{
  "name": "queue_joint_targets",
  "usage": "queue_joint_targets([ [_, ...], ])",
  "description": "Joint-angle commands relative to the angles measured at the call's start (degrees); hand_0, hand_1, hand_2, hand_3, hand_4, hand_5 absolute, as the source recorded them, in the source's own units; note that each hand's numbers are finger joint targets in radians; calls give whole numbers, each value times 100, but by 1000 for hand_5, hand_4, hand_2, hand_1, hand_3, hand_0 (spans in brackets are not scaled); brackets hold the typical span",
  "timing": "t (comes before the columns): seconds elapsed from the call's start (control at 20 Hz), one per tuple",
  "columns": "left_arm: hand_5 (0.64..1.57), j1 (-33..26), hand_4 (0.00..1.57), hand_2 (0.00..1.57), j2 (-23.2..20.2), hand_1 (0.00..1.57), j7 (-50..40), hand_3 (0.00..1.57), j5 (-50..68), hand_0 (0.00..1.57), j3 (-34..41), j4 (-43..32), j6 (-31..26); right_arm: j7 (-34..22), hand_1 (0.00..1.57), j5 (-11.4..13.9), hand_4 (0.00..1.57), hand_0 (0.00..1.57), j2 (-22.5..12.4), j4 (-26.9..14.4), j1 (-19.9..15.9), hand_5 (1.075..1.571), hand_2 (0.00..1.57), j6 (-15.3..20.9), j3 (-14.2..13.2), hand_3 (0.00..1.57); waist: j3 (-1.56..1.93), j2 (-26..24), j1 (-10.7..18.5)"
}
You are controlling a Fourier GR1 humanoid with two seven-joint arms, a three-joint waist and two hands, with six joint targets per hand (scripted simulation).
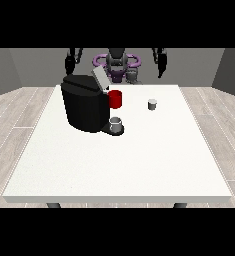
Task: Insert the coffee pod into the coffee machine and close the lid
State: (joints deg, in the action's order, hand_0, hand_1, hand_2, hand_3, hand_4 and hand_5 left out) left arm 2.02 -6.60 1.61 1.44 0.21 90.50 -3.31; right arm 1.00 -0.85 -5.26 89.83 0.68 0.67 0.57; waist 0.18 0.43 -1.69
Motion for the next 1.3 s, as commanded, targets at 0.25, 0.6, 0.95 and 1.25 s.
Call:
queue_joint_targets([
  [0.25,1571,-1031,273,0,241,0,980,0,38,0,-243,187,-353,122,0,67,128,0,11,-380,473,1571,0,-126,-50,0,-19,-473,362],
  [0.6,1571,-835,320,0,-165,0,1065,0,-473,0,-103,15,-302,496,0,-67,217,0,435,-138,219,1571,0,569,-419,0,-18,-379,165],
  [0.95,1571,208,0,0,-881,0,137,0,-474,0,554,-643,-496,254,0,35,134,0,424,137,-67,1571,0,530,-176,0,-19,-38,-285],
  [1.25,1571,966,0,0,-1034,0,-101,0,-541,0,647,-1371,-673,542,0,-95,233,0,355,-248,-392,1571,0,473,-326,0,-18,379,-305],
])
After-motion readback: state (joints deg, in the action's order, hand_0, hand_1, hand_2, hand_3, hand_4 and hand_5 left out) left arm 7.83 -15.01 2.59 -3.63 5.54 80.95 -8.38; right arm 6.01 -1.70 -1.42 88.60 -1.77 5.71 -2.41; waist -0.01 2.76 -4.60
